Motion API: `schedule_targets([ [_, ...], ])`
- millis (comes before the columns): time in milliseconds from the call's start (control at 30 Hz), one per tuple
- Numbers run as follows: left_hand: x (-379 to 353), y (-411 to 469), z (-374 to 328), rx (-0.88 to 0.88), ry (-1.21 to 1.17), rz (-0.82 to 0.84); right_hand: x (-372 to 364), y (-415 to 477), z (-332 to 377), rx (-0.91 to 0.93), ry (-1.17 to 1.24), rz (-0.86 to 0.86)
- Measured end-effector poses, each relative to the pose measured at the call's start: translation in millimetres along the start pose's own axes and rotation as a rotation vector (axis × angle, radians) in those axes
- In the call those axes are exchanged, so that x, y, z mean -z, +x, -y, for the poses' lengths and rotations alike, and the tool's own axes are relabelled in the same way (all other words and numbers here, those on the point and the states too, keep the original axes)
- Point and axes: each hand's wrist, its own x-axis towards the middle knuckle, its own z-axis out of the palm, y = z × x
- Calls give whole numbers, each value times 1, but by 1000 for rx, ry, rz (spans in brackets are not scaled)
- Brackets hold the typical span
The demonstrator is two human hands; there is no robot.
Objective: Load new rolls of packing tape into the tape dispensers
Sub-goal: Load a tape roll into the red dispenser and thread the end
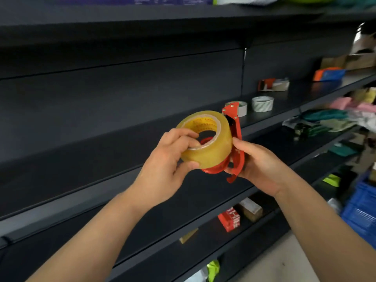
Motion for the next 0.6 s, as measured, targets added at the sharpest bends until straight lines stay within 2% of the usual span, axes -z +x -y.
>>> schedule_targets([
  [200, -48, 26, -17, -102, 136, 86, 55, -8, 15, 6, -3, 53],
  [367, -63, 42, -22, -204, 283, 132, 75, -2, 10, 18, 59, 21],
  [600, -81, 62, -5, -369, 370, 189, 82, 19, 3, 21, 46, -44],
])
